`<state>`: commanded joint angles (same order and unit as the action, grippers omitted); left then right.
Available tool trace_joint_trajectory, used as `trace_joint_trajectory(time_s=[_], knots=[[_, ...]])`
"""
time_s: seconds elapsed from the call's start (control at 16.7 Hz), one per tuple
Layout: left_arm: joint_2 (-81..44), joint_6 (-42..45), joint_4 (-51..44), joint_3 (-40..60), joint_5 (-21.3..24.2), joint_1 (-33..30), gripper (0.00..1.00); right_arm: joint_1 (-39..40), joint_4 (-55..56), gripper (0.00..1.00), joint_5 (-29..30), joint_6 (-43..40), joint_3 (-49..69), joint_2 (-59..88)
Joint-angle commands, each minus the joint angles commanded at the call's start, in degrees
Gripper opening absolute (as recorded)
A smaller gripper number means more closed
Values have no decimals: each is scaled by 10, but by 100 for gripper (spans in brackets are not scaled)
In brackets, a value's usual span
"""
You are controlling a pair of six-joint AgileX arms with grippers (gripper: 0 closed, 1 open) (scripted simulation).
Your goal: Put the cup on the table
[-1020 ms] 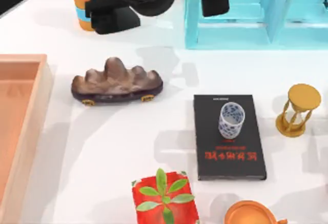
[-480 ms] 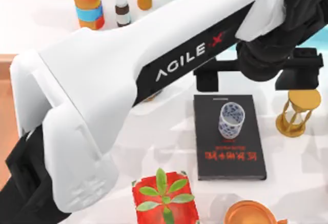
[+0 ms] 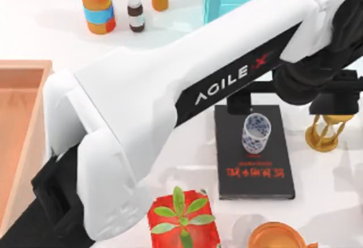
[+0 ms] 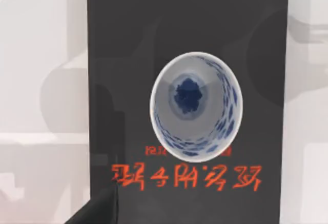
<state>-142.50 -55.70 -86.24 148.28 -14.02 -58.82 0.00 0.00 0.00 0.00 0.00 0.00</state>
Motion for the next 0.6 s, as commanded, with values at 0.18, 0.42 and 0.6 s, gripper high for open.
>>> trace_joint_trajectory(time_s=[0.18, 0.42, 0.6], knots=[[-3, 6, 10, -8, 1, 7, 100, 0, 0, 100, 0, 0, 0, 0], [-8, 33, 72, -57, 6, 31, 100, 0, 0, 100, 0, 0, 0, 0], [4, 43, 124, -118, 9, 42, 100, 0, 0, 100, 0, 0, 0, 0]])
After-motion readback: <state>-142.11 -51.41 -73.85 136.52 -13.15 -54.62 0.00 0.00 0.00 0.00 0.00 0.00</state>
